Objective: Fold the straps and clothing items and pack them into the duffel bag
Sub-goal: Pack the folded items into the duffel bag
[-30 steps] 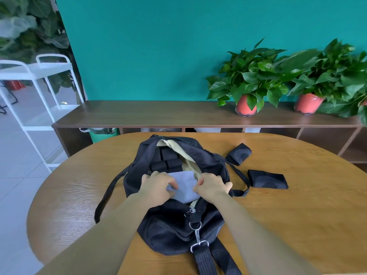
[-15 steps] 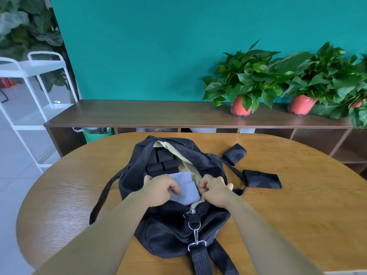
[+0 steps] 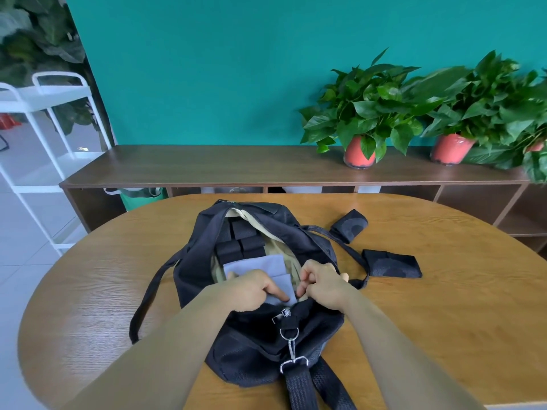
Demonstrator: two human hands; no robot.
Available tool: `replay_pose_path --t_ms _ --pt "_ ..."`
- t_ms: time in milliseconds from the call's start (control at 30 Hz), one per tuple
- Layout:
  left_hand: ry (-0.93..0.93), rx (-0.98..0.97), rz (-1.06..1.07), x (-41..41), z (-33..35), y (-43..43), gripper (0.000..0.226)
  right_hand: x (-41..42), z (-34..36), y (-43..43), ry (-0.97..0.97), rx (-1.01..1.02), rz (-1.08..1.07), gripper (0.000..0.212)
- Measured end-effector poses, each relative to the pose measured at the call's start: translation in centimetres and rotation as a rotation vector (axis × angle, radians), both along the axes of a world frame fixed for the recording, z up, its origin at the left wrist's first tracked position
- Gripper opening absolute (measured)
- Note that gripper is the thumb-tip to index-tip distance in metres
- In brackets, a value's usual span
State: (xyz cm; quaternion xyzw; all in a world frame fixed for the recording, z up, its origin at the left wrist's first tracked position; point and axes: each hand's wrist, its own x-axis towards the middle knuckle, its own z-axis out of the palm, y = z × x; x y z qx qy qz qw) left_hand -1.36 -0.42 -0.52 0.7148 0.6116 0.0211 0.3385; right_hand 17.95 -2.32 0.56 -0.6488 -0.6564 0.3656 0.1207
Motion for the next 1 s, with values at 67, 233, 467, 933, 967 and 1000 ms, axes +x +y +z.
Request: replay_pose_path --t_ms 67,233,467,933,967,1000 --pt "0.026 -0.007 -0.015 0.0 0.3 0.2 0.087 0.3 0.4 0.0 -0.025 0.005 0.017 0.034" --pt "0.138 0.007 -0.091 0.6 1.5 -0.4 0.082 0.7 1.1 -0.5 -0.011 0.058 0.016 0.038" --pt "0.064 0.127 -0.029 0.8 3.3 0.0 0.082 1.9 2.8 -0.7 0.208 0.136 -0.116 0.036" --pt "-0.044 0.414 -0.230 14.4 7.3 1.0 0.042 14.4 2.5 -2.1 0.183 0.327 -0.620 0.017" --pt "-0.043 0.410 -0.240 15.6 7.2 1.3 0.041 15.2 2.2 -2.0 0.168 0.329 -0.640 0.017" --pt "-0.041 0.402 -0.240 16.5 7.1 1.7 0.041 15.9 1.9 -1.7 0.156 0.328 -0.652 0.018"
